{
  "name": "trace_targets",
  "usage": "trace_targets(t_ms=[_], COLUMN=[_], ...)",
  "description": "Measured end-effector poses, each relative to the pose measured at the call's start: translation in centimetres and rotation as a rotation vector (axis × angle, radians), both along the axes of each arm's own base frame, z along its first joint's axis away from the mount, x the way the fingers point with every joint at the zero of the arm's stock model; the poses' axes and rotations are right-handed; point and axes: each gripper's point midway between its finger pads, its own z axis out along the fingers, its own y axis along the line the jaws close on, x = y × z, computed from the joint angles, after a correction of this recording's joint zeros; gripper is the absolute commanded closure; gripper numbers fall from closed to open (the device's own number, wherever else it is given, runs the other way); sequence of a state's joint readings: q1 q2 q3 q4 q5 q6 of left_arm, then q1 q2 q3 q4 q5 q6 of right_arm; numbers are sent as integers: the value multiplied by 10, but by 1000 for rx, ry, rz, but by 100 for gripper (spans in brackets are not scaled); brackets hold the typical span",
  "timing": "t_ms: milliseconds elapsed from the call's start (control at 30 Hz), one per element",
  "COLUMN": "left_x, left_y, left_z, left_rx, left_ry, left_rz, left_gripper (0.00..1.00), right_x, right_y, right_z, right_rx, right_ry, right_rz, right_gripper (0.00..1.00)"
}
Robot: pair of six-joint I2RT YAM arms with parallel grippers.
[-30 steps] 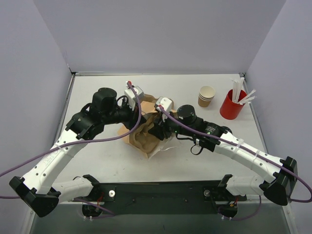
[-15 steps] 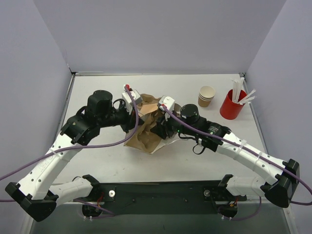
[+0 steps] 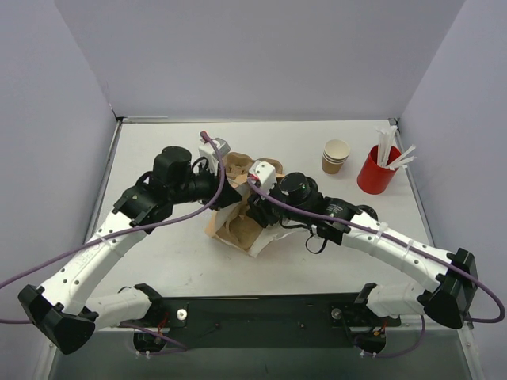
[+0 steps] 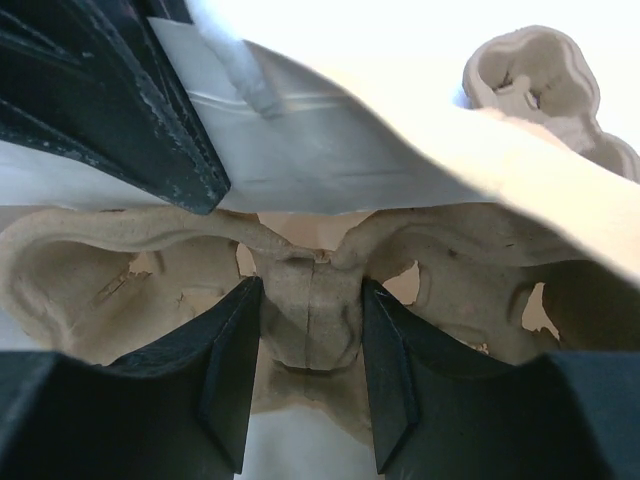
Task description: Pack the takeout coffee
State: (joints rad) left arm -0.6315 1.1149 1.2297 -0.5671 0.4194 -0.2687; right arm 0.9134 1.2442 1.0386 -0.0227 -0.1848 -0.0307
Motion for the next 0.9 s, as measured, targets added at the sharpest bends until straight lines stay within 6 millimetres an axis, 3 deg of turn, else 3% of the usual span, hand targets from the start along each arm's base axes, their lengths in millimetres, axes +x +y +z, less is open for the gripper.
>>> trace_targets(t_ms=[200, 600, 900], left_x=[9, 8, 11], left_y=[-8, -18, -21], left_z=[-14, -6, -3], left_rx=[-77, -169, -249], left_ry=[138, 241, 317], left_rz=[108, 165, 226], left_gripper=[100, 100, 100], right_x=[2, 7, 4], right_y=[-7, -10, -13], right_z=[-17, -49, -35], right_rx=[-73, -213, -266], right_ry=[10, 29, 52], right_rz=[-43, -61, -63], right_gripper=[75, 76, 75])
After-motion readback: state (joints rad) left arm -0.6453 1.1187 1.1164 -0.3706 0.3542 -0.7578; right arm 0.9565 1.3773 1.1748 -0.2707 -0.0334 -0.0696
